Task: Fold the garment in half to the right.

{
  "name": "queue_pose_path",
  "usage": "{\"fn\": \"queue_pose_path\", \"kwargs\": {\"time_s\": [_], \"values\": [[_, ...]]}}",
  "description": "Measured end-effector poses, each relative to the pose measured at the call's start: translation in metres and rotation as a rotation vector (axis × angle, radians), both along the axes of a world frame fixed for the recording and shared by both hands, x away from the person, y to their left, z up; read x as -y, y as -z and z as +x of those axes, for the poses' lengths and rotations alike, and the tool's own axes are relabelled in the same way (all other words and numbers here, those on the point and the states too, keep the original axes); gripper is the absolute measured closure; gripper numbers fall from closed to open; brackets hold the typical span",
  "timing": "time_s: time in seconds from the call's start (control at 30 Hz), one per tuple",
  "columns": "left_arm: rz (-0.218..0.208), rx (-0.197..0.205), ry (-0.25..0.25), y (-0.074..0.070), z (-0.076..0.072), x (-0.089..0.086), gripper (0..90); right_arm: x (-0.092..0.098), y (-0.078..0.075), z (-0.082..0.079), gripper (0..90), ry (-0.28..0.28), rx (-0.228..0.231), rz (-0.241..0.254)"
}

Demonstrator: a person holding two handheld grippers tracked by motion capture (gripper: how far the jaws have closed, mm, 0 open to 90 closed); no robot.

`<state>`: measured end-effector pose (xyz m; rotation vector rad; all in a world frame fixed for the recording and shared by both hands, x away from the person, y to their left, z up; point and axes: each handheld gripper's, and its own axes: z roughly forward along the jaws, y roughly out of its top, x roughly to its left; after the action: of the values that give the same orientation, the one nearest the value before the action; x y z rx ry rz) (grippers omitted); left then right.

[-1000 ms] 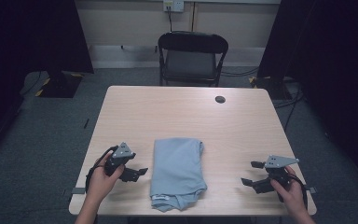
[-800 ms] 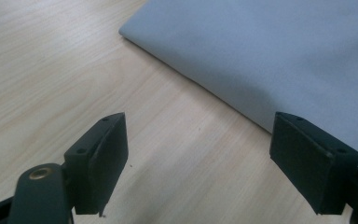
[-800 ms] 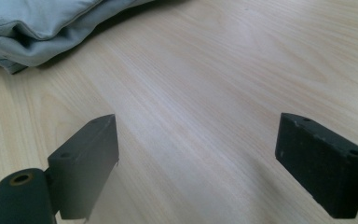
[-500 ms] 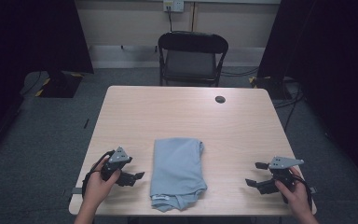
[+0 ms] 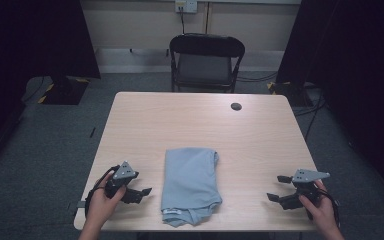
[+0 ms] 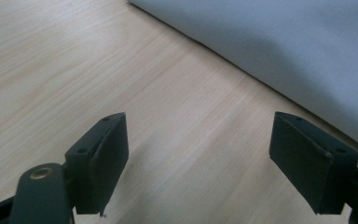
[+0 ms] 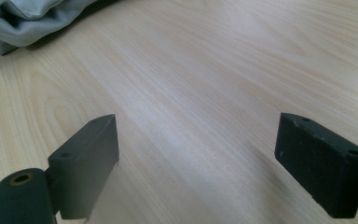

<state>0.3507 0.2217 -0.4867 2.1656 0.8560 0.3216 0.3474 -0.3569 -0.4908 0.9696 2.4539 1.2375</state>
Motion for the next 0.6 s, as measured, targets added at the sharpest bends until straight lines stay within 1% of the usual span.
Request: {"fn": "queue_pose_path", "kwargs": {"time_s": [0.2, 0.6], "values": [[0.001, 0.009, -0.007, 0.001, -0.004, -0.005, 19.7, 0.005, 0.002, -0.001, 13.1, 0.004, -0.007, -0.006], [-0.001, 0.009, -0.032, 0.008, -0.012, -0.014, 19.7, 0.014, 0.006, -0.004, 13.1, 0.019, -0.011, -0.024]]}}
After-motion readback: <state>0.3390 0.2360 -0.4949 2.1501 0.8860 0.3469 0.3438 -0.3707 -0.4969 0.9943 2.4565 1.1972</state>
